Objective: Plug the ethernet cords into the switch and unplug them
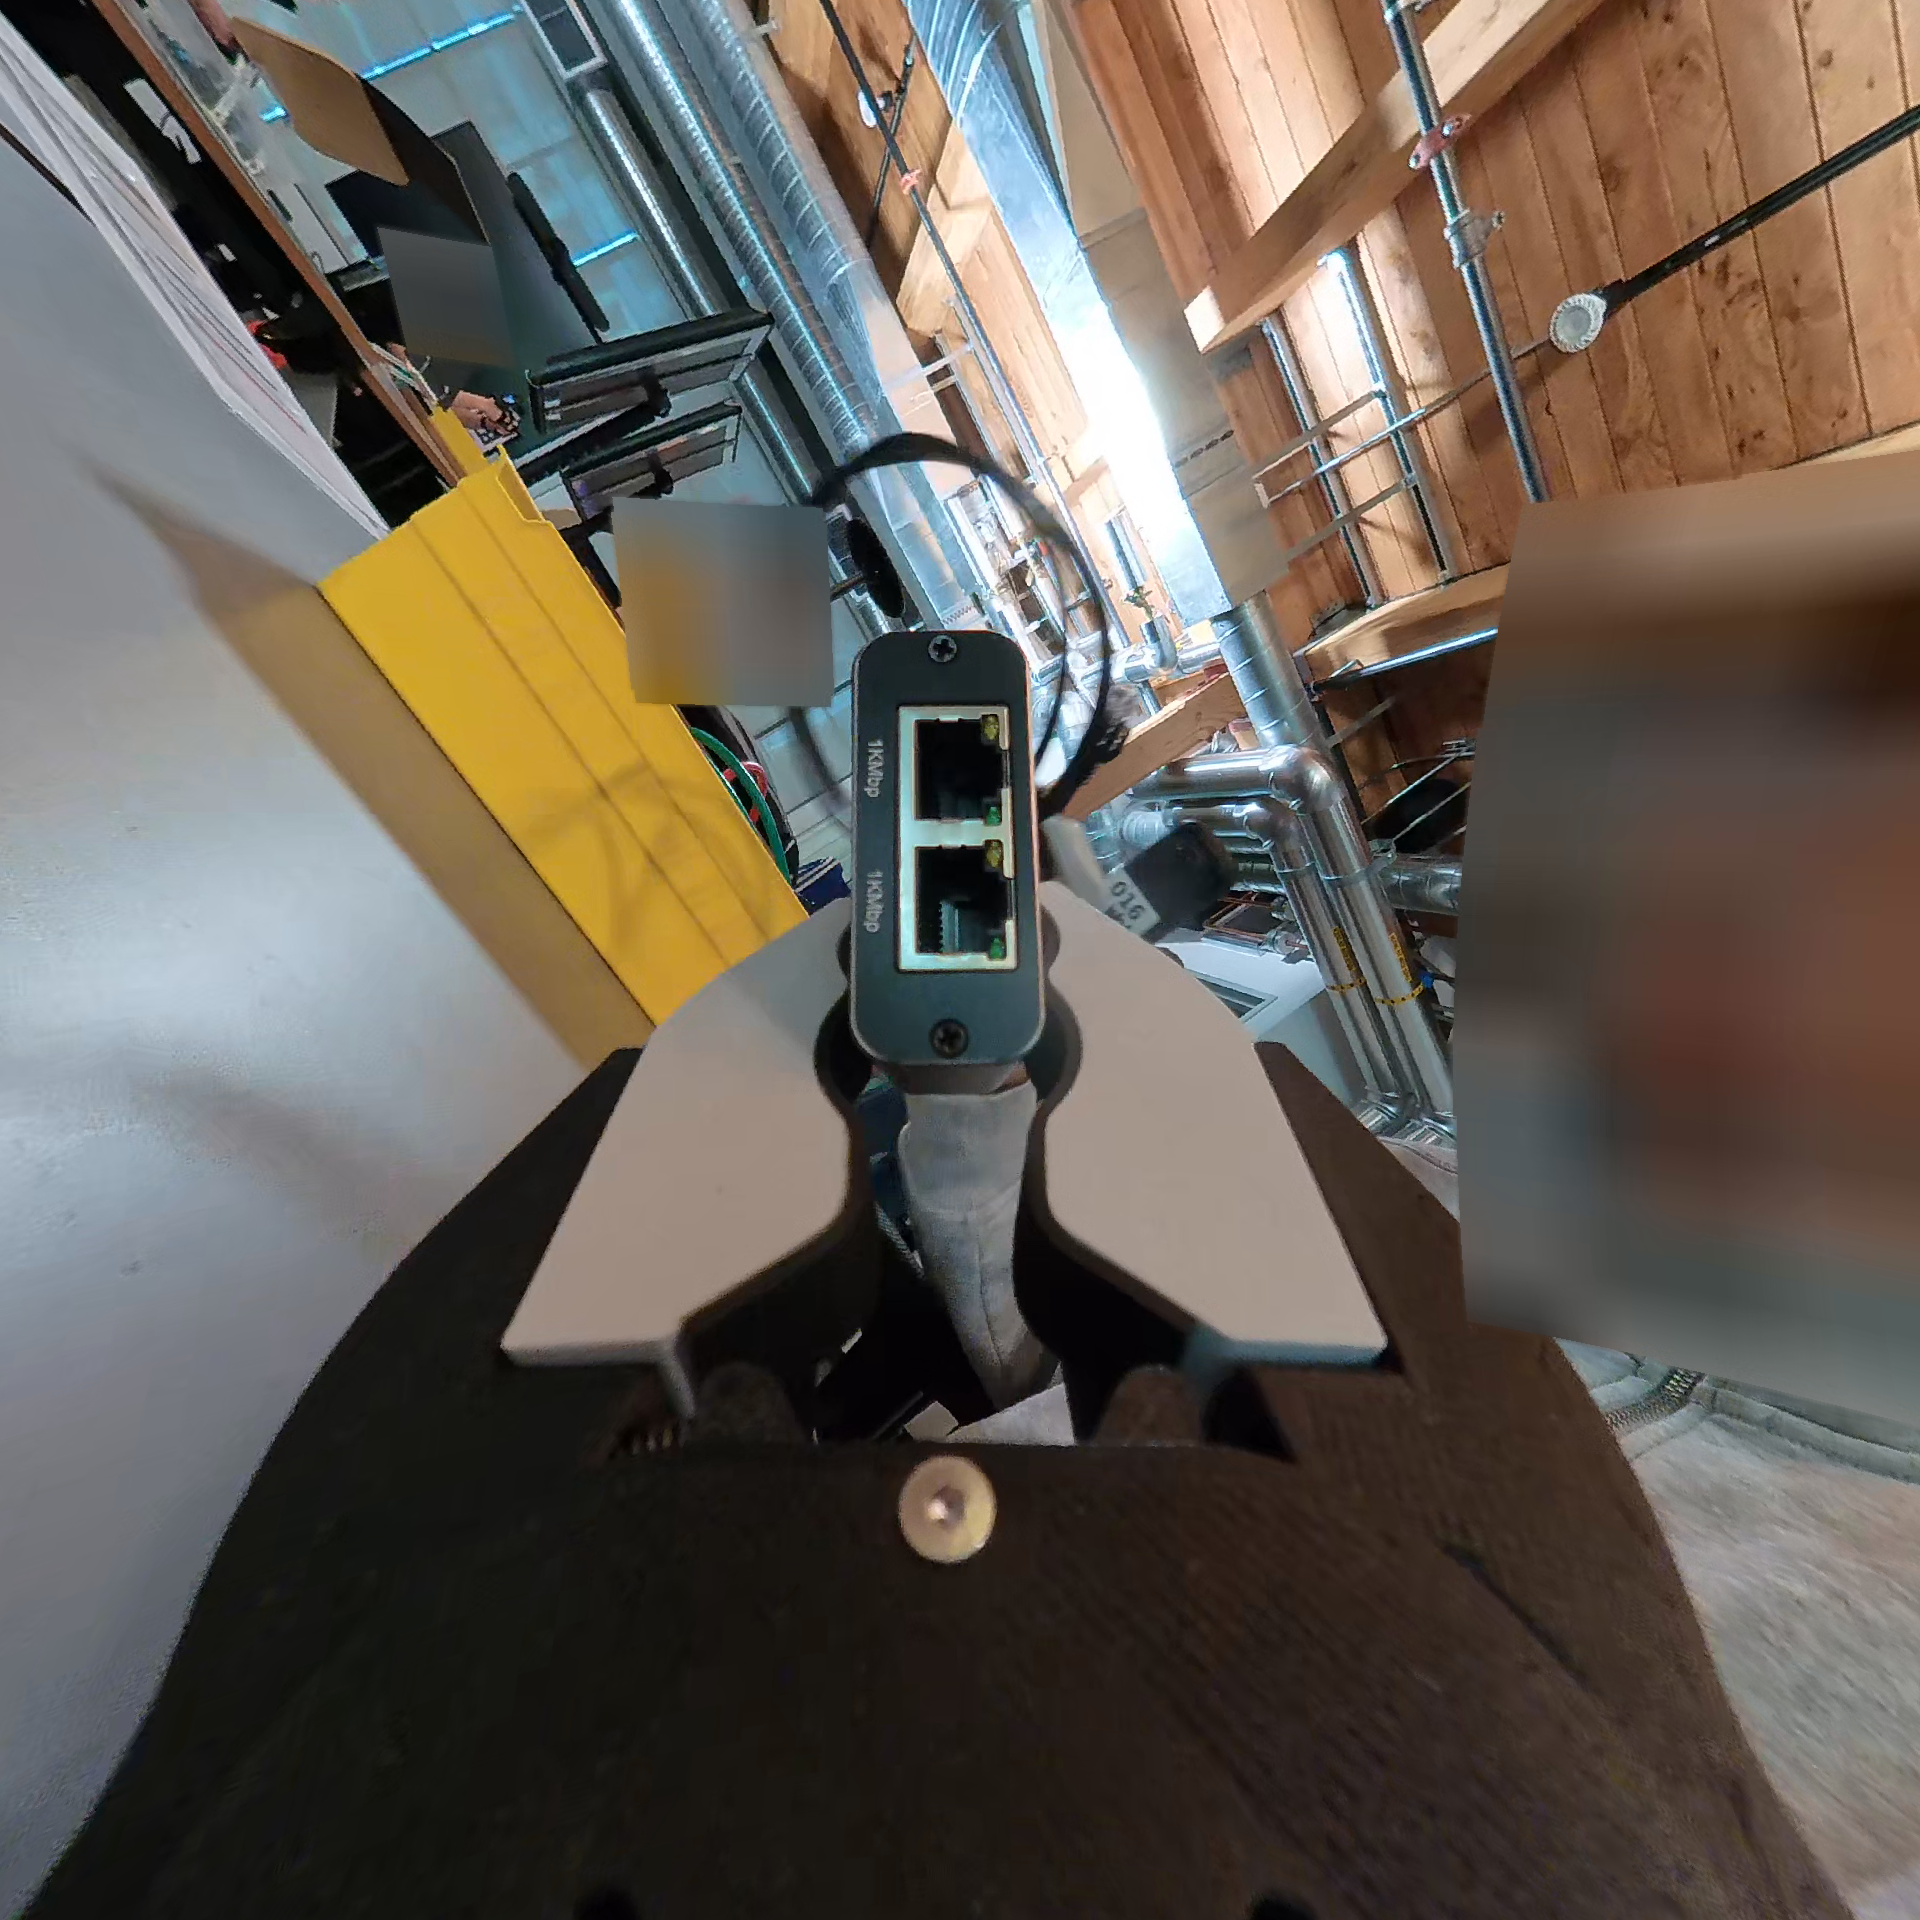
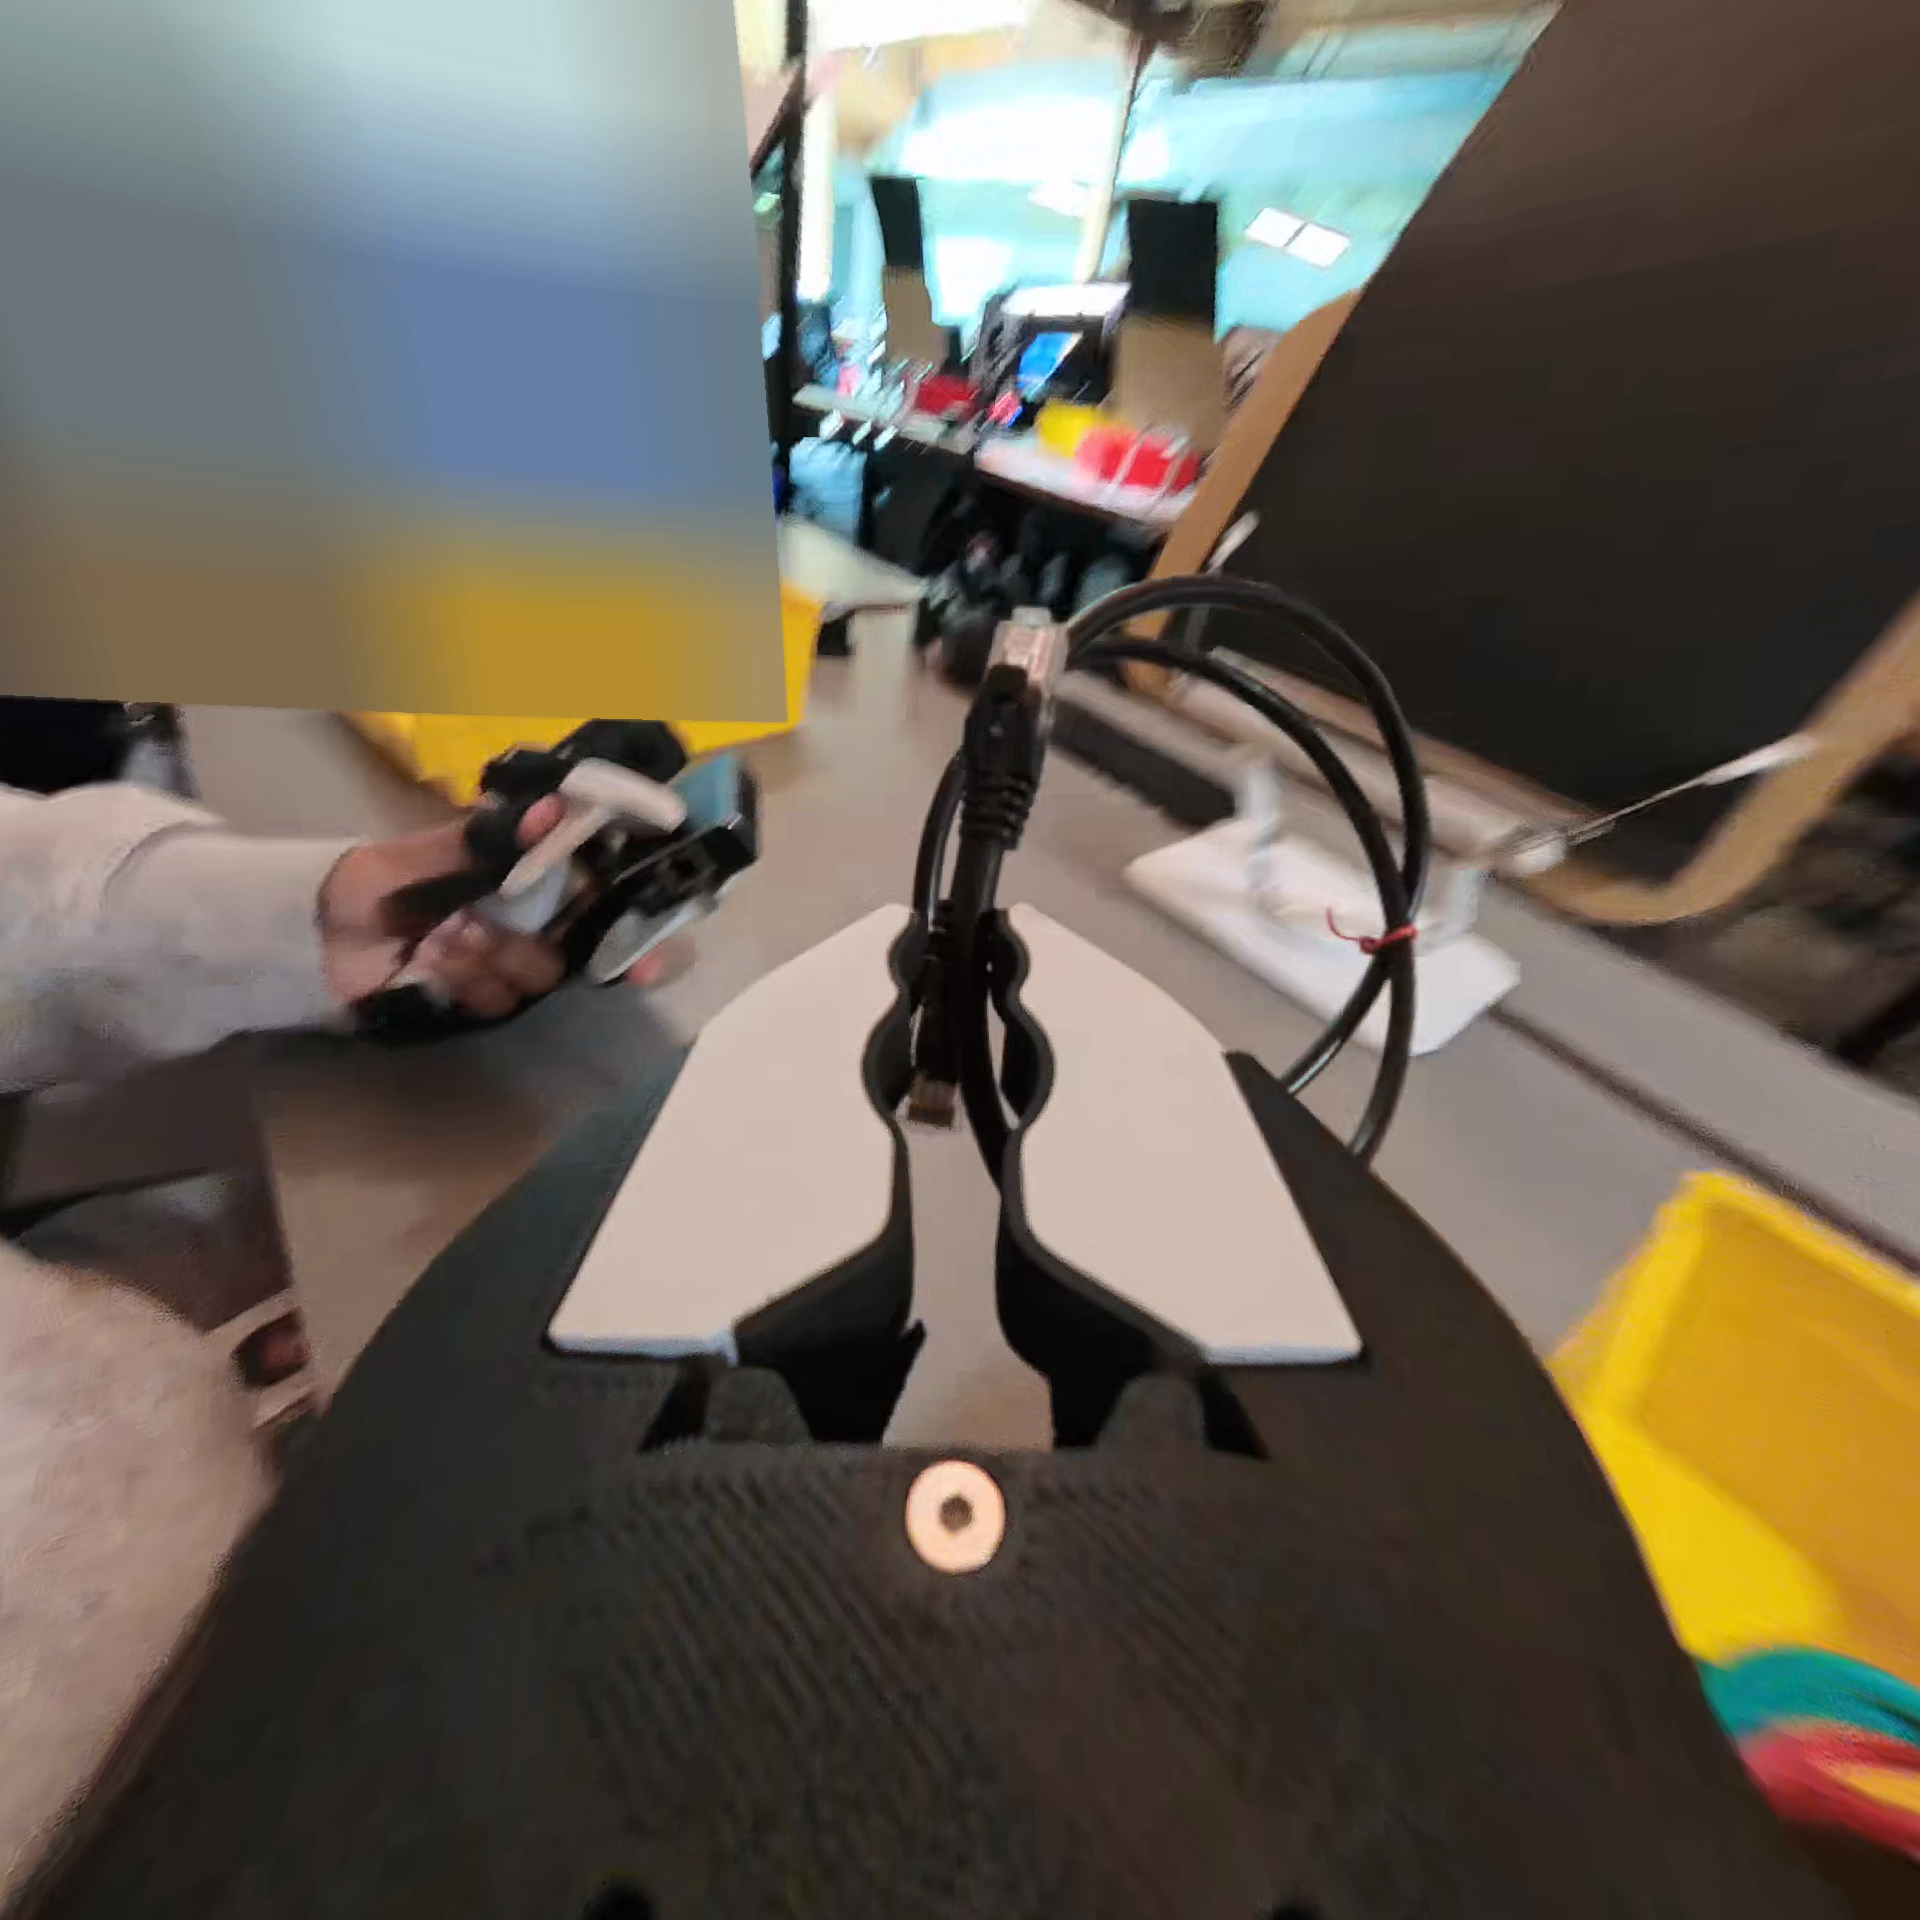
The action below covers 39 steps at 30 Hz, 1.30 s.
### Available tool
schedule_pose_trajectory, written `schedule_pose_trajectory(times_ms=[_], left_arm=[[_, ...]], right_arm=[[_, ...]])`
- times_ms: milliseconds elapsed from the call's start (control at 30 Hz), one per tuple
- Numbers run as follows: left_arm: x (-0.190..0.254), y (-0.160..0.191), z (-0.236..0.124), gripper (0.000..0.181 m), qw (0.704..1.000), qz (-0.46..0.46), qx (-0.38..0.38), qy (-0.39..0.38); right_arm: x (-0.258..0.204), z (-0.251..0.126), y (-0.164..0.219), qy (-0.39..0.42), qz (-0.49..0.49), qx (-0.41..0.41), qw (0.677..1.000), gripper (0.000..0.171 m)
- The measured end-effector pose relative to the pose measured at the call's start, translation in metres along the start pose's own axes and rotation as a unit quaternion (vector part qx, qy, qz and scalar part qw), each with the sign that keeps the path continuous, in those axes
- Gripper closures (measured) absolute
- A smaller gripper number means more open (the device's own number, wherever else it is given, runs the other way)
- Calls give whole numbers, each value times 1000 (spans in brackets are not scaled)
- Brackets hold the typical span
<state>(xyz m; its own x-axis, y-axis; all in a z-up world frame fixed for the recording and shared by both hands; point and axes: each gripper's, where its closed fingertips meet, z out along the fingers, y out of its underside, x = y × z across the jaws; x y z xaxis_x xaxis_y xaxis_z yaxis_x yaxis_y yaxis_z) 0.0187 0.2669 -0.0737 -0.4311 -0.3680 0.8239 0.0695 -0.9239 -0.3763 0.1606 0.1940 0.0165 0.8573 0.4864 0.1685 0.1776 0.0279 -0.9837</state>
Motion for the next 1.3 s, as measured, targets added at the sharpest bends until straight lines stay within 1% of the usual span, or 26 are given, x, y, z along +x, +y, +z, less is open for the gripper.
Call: schedule_pose_trajectory(times_ms=[33, 100, 167, 233, 300, 333, 367, 400, 433, 467, 500, 533, 567, 600, 633, 700, 800, 900, 967, 1067, 1133, 1200, 1300], left_arm=[[0, 0, 0, 155, 1000, 0, 0, 0], [0, 1, 1, 155, 1000, -2, 0, 0], [-1, 2, 2, 155, 1000, -4, 0, 0], [-2, 4, 3, 155, 1000, -9, 0, 1], [-4, 6, 4, 155, 1000, -12, -3, -1], [-5, 7, 5, 155, 1000, -13, -4, -2], [-6, 8, 6, 155, 1000, -15, -4, -3], [-6, 9, 7, 155, 1000, -17, -4, -4], [-7, 9, 8, 156, 1000, -18, -5, -3], [-7, 10, 10, 157, 1000, -18, -9, -2], [-7, 12, 11, 156, 1000, -16, -14, -4], [-7, 14, 12, 156, 1000, -13, -19, -6], [-6, 15, 12, 156, 1000, -10, -21, -6], [-5, 16, 13, 156, 1000, -6, -23, -6], [-4, 17, 14, 156, 1000, 0, -27, -8], [-5, 20, 14, 156, 999, 12, -37, -16], [-4, 21, 14, 156, 999, 10, -39, -14], [-3, 23, 13, 156, 999, 10, -40, -13], [-3, 25, 13, 156, 999, 12, -44, -14], [-4, 33, 17, 156, 997, 23, -65, -21], [-5, 43, 22, 156, 995, 34, -89, -27], [-4, 55, 27, 156, 991, 48, -119, -31], [1, 71, 35, 156, 988, 44, -147, -19]], right_arm=[[12, -15, -15, 34, -21, 11, 999, 159], [38, -48, -33, 114, -64, 4, 991, 159], [62, -84, -34, 199, -96, -29, 975, 159], [81, -116, -19, 272, -107, -67, 954, 159], [91, -136, 13, 301, -90, -110, 943, 159], [94, -137, 33, 296, -71, -128, 944, 159], [95, -133, 55, 275, -45, -149, 949, 159], [96, -126, 84, 244, -8, -188, 951, 159], [96, -122, 117, 220, 34, -244, 944, 159], [97, -123, 150, 211, 74, -304, 926, 152], [102, -126, 173, 227, 97, -345, 905, 145], [109, -129, 182, 258, 102, -361, 890, 139], [111, -130, 182, 266, 96, -365, 887, 132], [111, -129, 177, 262, 90, -360, 891, 130], [110, -127, 170, 261, 85, -349, 896, 124], [110, -123, 157, 262, 72, -324, 906, 126], [111, -121, 137, 271, 42, -288, 917, 123], [105, -114, 107, 274, 17, -222, 936, 125], [94, -105, 82, 264, 3, -159, 951, 127], [57, -79, 45, 203, -8, -53, 978, 134], [22, -55, 32, 138, 6, -10, 990, 137], [-16, -29, 35, 66, 31, -5, 997, 136], [-67, 4, 53, -14, 44, -27, 999, 122]])
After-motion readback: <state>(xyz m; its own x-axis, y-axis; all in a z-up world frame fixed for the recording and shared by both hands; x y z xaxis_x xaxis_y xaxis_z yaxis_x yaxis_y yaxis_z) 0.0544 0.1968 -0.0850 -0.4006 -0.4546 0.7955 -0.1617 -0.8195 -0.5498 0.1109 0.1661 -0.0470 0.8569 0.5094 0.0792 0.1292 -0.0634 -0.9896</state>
